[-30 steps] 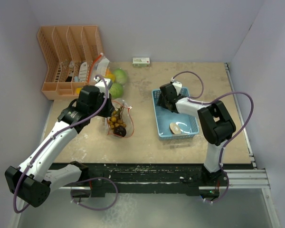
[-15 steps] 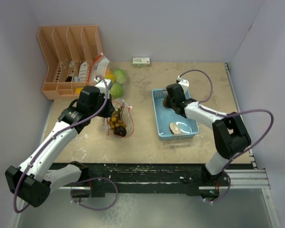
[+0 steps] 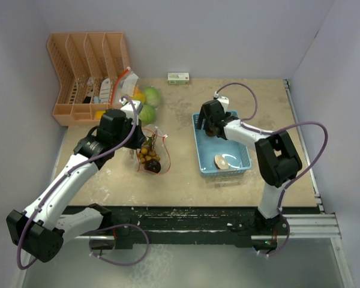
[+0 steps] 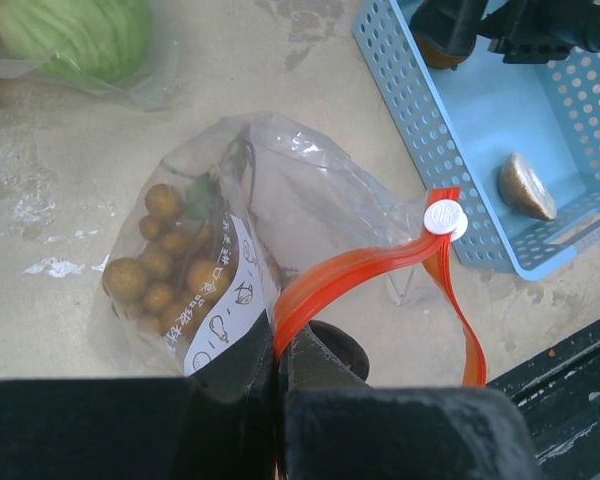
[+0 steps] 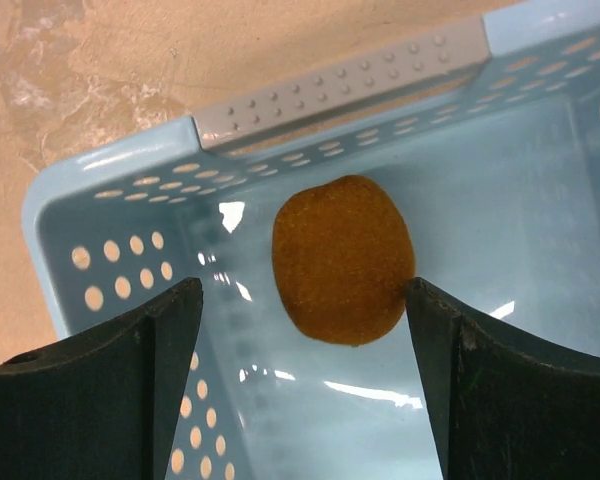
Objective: Place the food in the zip-top bag and seal the zipper
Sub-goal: Pick up the fake fruit from the bin, then place the fake fruit in the zipper food storage bag.
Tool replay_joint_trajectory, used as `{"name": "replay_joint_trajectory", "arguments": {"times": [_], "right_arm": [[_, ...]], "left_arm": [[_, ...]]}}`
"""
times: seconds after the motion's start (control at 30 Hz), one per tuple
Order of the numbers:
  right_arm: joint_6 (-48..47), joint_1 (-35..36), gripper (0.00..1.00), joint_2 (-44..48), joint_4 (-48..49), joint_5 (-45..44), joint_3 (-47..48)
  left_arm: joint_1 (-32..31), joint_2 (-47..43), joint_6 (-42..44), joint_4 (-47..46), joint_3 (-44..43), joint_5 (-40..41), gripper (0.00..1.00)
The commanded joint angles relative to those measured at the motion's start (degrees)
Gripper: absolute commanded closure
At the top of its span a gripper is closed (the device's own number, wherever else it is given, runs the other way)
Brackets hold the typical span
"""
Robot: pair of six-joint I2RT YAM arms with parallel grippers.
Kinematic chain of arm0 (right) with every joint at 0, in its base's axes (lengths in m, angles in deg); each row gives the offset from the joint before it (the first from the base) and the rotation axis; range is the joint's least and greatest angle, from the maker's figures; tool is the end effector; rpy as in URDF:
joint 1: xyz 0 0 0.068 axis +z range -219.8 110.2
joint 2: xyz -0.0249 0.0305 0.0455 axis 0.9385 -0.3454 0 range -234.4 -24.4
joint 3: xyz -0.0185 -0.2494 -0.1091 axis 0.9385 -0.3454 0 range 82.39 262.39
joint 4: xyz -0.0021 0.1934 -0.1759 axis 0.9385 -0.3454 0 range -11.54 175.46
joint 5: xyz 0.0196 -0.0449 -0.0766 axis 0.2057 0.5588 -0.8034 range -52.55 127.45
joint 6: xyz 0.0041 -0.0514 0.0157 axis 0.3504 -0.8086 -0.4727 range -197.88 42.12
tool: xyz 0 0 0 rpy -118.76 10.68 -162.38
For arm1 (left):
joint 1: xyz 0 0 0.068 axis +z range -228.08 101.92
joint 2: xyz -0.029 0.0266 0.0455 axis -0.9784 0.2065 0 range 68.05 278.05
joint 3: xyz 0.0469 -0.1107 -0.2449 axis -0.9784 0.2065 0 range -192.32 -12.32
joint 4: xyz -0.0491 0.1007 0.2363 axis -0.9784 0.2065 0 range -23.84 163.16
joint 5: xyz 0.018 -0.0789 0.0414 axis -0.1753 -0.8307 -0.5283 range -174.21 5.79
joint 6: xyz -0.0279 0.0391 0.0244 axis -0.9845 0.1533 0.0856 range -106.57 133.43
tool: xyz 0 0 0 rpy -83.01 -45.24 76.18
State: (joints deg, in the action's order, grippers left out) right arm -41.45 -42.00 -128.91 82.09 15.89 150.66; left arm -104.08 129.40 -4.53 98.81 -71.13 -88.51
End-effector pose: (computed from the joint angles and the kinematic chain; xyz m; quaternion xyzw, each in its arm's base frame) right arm 0.3615 0.1758 0.2044 0.1463 0.8804 0.0790 0.4441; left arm 0.2059 -0.1033 0.3312 0.0794 0.8837 -0.2031 0.4141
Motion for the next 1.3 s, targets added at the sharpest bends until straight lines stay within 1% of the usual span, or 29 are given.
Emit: {"name": "replay_joint_trajectory", "arguments": {"times": [0.0, 0.2, 0.37, 0.5, 0.57, 0.67, 0.73, 0.77, 0.8, 0.9, 1.07, 1.17, 1.27], "right_arm": [[-1.74, -0.19, 0.16, -2.66, -2.08, -3.56, 5.13], [-3.73, -0.60, 0.17, -5.76, -1.88, -6.91, 5.51], [-5.29, -1.89, 0.19, -7.69, -0.63, -4.91, 5.85], [-5.25, -2.21, 0.24, -8.16, -0.18, -3.02, 5.10], [-5.12, -2.24, 0.30, -8.08, 0.32, -2.78, 4.35], [-5.28, -2.27, 0.42, -7.68, 0.65, -3.02, 3.52], [-5.11, -2.30, 0.55, -6.91, 0.53, -2.59, 3.02], [-4.92, -2.25, 0.60, -6.09, 0.36, -2.34, 2.56], [-4.66, -2.22, 0.62, -5.02, 0.12, -2.17, 1.92], [-5.23, -2.15, 0.65, 0.21, -0.99, -3.05, -0.51], [-8.52, -0.24, 0.67, 13.54, 0.61, 6.64, -6.21], [-10.91, 5.03, 0.67, 22.17, 1.60, 10.33, -8.59], [-12.70, 14.59, 0.67, 30.33, 4.12, 12.83, -10.06]], "left_arm": [[-0.17, -2.25, 0.09, -1.93, -0.65, -0.33, 1.00], [-0.11, -2.16, 0.16, -2.00, -0.29, -0.32, 1.00], [-0.17, -1.69, 0.03, -2.11, -0.24, -0.80, 1.00], [-0.11, -1.88, 0.01, -1.90, -0.17, -0.53, 1.00], [-0.15, -1.91, 0.03, -1.93, -0.37, -0.37, 1.00], [-0.10, -1.80, 0.03, -1.91, -0.45, -0.36, 1.00], [-0.10, -1.75, 0.03, -1.91, -0.45, -0.45, 1.00], [-0.10, -1.68, 0.03, -1.88, -0.45, -0.49, 1.00], [-0.13, -1.58, 0.03, -1.94, -0.42, -0.46, 1.00], [-0.11, -1.49, 0.03, -1.95, -0.38, -0.45, 1.00], [-0.10, -1.42, 0.20, -1.82, -0.48, -0.04, 1.00], [-0.13, -1.08, 0.30, -1.85, -0.52, 0.12, 1.00], [-0.13, -0.47, 0.40, -1.77, -0.64, 0.04, 1.00]]}}
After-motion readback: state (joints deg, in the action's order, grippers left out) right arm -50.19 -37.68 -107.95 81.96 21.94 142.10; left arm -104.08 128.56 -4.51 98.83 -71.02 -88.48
